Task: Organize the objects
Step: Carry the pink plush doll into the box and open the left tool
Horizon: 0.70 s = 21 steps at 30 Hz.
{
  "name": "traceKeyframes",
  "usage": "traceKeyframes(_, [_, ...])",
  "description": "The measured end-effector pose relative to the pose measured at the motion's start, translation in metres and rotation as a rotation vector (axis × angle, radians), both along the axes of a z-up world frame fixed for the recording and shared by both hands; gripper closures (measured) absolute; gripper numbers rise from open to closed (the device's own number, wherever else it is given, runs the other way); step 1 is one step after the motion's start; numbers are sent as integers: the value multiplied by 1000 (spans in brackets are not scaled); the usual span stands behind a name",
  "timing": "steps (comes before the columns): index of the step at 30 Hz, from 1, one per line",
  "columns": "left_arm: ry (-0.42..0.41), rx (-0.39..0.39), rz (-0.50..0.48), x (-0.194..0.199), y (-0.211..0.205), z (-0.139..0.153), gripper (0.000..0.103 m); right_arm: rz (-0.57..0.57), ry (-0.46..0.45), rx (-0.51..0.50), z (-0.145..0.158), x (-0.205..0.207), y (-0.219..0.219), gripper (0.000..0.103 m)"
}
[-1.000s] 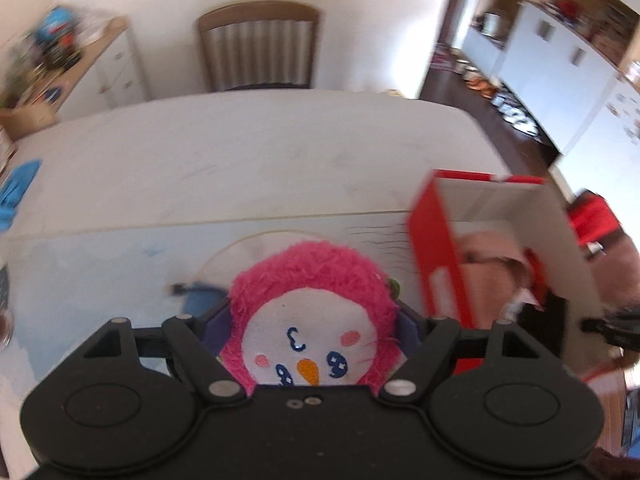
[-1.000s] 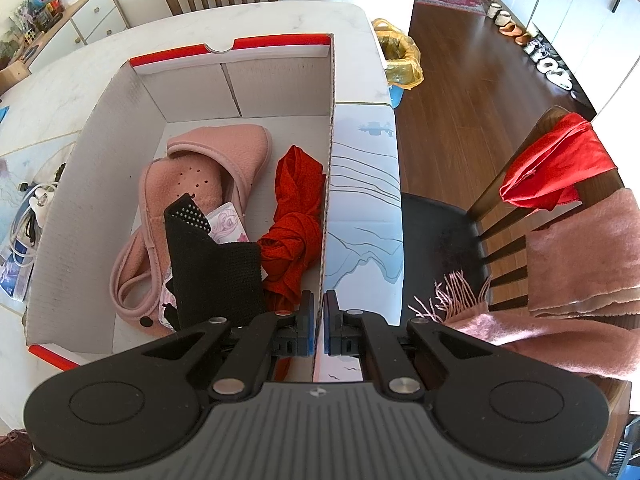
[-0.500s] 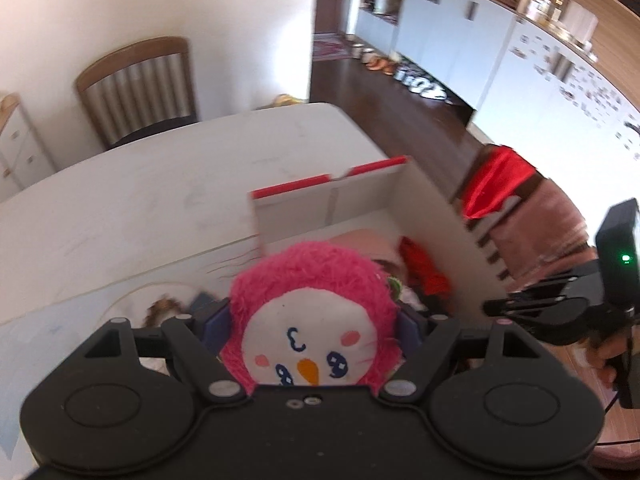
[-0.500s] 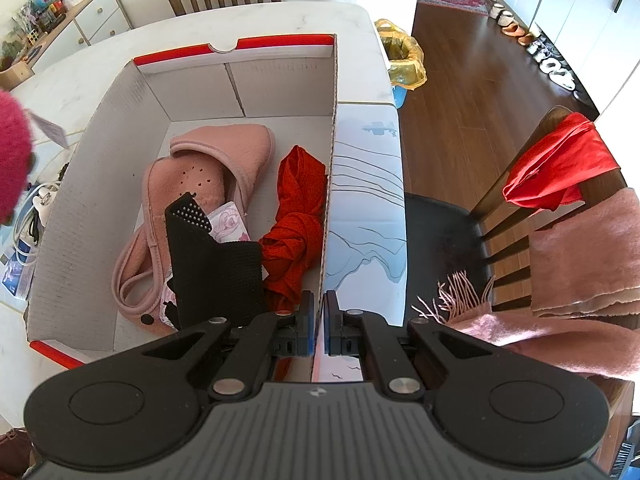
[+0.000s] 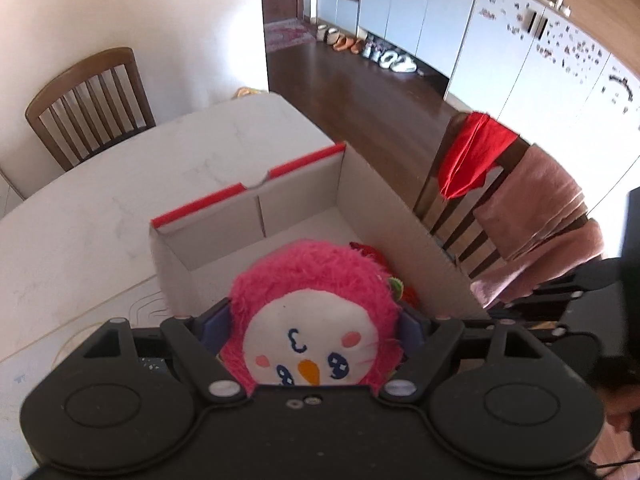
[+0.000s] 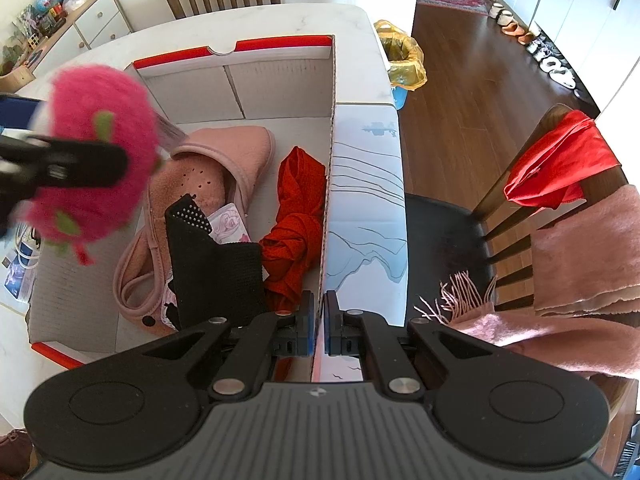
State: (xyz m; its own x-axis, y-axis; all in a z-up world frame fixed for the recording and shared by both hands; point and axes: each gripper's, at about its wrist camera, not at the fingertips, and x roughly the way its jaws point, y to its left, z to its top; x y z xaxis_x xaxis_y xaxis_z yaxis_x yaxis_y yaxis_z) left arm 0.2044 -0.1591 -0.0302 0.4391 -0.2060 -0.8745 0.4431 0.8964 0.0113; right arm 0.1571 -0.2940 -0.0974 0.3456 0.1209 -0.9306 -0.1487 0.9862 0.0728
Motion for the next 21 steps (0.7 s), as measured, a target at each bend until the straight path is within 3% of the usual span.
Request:
traceKeyframes(8, [44,67,0,15,-9,-39,21,1,-3,-1,-1,0,1,100])
traceKeyframes(21, [60,76,-23,13,-13,-59,16,-2,-3,3,-1,-1,1,100])
